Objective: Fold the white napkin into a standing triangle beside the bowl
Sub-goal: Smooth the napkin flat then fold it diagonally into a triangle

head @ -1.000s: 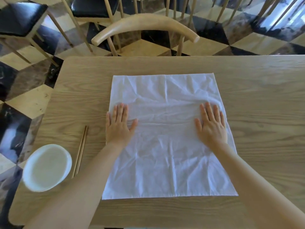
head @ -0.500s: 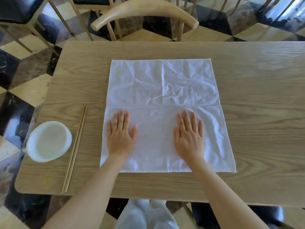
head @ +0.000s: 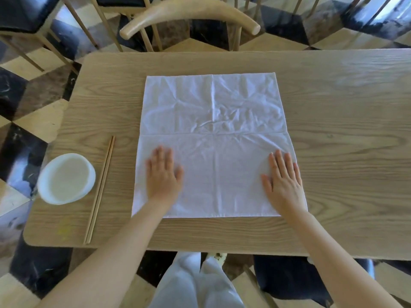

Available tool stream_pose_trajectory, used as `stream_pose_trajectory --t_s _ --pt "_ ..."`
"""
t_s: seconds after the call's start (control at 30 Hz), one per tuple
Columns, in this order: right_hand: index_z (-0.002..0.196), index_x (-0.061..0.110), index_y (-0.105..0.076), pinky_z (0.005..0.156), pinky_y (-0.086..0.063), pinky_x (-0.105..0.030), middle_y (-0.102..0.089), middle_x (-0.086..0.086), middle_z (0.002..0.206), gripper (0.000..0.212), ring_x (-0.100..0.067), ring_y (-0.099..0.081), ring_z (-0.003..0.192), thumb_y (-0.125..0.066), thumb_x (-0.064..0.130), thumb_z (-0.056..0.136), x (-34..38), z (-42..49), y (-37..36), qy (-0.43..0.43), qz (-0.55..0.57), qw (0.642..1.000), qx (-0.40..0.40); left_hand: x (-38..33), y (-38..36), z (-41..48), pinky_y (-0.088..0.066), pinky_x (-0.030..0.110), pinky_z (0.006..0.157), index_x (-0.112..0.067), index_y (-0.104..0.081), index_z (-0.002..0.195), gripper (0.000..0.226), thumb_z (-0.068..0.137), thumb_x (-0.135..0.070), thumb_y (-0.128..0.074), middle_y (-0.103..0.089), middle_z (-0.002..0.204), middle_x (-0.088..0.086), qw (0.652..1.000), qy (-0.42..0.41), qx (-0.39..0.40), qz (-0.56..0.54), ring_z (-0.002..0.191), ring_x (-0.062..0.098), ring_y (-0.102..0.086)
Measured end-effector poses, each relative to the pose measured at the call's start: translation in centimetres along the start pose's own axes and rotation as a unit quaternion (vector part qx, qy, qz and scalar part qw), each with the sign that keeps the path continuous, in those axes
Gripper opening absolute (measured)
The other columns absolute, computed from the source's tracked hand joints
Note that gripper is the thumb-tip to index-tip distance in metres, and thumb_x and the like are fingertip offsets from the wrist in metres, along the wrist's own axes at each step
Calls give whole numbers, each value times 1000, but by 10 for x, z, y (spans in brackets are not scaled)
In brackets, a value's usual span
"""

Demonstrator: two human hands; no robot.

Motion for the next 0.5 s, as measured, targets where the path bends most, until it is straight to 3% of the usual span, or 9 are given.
stream_pose_trajectory --t_s 0.1,0.17,0.23,0.37,0.43,0.5 --pt "147 12 -10 116 10 -29 -4 -2 156 68 -17 2 144 -10 53 93 11 -6 1 100 -3 995 27 -66 -10 -22 -7 44 113 -9 -38 140 57 91 -37 -32 -35 149 12 989 -147 21 -12 139 30 -27" --pt "147 12 -13 117 3 -33 -13 -3 156 68 -17 -2 145 -6 55 95 17 -18 -3 187 -19 981 51 -93 -16 -30 -8 43 113 -11 -37 141 57 91 -40 -33 -35 149 9 985 -170 32 -9 139 27 -27" --pt "148 15 -15 117 -1 -35 -15 -3 156 69 -15 -2 144 -6 57 94 7 -30 -5 226 -47 970 75 -97 -23 -32 -5 43 113 -12 -31 143 59 93 -43 -29 -29 152 8 986 -164 37 2 141 24 -20" --pt "147 12 -19 117 -6 -35 -18 -5 155 72 -16 -8 144 -11 60 94 -34 -44 9 222 -76 969 78 -92 -26 -34 3 42 115 -15 -13 148 64 93 -48 -14 -7 157 3 983 -171 55 35 144 21 0" --pt "143 5 -29 118 -10 -33 -27 -9 151 71 -19 -19 142 -19 57 95 -44 -47 18 247 -62 965 63 -94 -24 -34 12 40 116 -18 2 148 68 89 -51 0 10 156 0 982 -166 81 48 142 16 16" --pt "133 -2 -44 114 -27 -35 -44 -17 141 61 -26 -38 134 -33 44 95 -50 -47 25 301 -77 950 36 -96 -20 -34 14 40 115 -19 12 146 67 89 -52 4 20 154 -2 980 -158 107 57 140 14 24"
Point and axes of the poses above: each hand's wrist, its own z-axis towards the middle knuckle, its own y-axis out of the back of the hand, x = y × z, the point moved 2 cm from there along z, towards the middle knuckle
